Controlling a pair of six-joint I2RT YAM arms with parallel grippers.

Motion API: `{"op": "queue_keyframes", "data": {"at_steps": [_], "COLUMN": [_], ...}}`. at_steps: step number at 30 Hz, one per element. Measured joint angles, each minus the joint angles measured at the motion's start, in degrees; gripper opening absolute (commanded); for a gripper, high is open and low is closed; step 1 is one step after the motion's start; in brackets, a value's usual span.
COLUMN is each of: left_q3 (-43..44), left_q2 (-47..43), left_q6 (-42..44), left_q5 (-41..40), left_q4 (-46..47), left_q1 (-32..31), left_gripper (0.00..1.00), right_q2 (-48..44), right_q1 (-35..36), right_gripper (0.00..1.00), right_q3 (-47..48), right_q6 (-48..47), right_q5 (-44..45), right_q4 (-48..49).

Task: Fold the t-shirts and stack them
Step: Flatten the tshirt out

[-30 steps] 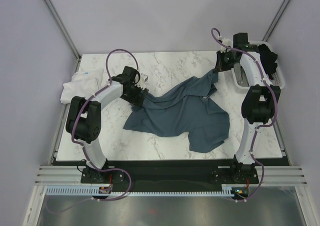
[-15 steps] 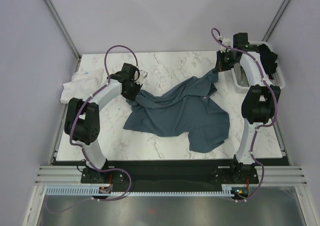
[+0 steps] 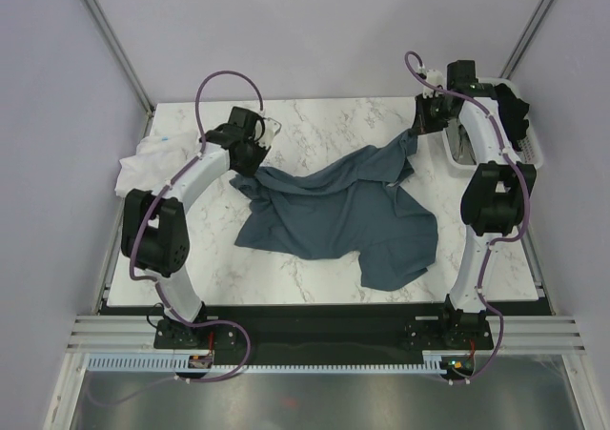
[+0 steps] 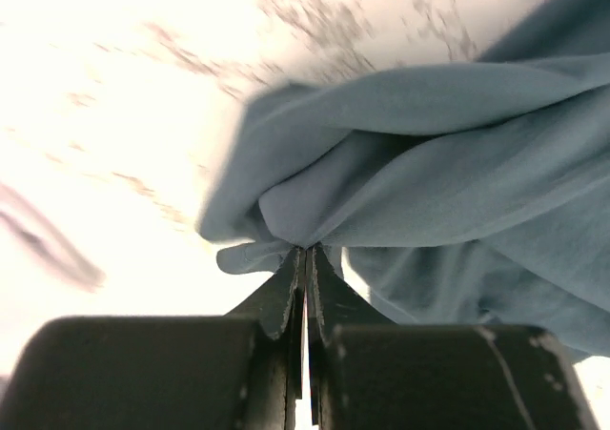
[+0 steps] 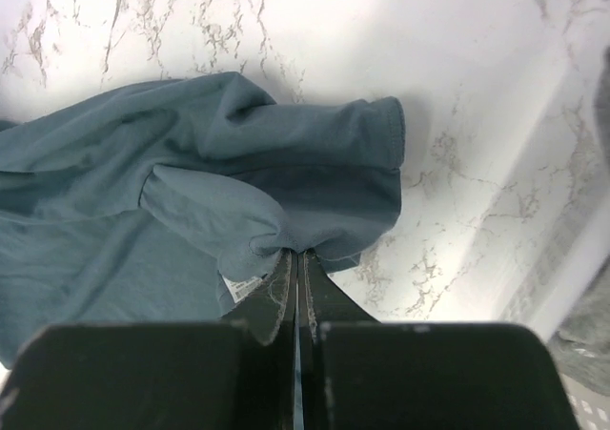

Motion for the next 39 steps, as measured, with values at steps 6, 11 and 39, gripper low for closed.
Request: {"op": "queue_keyframes", "data": {"at_steps": [6, 11, 39], "left_q3": [7.76, 13.94, 4.66], "left_q2": [-2.54, -3.39, -46.77], "left_q6": [3.48, 6.4, 25.35], "left_q5": [-1.44, -2.32, 7.85], "left_q4": [-0.02, 0.17, 4.59], "left_q1": [1.2, 1.7, 2.05], "left_gripper": [0.02, 0.02, 0.02], "right_q2": [-0.33, -1.79, -56.11], "right_q1": [-0.96, -2.34, -7.43], "right_gripper": [0.0, 0.0, 0.0], "right_q3": [4.28, 6.97, -10.23], "right_q6": [0.37, 0.96, 13.22], "right_q5": [2.21, 3.17, 7.3], "right_q4": [0.68, 1.75, 9.62]}}
